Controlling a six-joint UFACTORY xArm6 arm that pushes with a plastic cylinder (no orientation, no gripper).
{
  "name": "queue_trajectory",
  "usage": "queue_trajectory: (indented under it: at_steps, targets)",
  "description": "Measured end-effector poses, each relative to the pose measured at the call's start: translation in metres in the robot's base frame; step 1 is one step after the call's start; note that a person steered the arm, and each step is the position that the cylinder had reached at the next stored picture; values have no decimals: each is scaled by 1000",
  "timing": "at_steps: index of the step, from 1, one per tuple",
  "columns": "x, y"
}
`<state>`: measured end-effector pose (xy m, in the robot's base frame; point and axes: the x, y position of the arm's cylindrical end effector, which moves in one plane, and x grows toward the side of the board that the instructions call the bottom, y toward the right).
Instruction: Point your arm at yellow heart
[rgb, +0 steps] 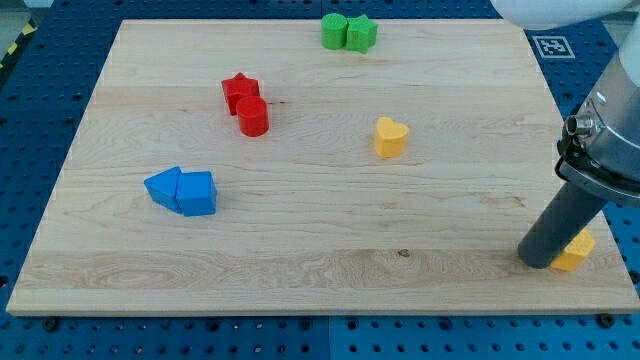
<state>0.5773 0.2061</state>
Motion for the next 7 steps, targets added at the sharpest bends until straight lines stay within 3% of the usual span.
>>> queue_trajectory:
  at_steps: [2, 3, 6, 7]
  targets:
    - [-3, -79]
    - [-24, -118]
    - [-151, -181]
    - [-166, -184]
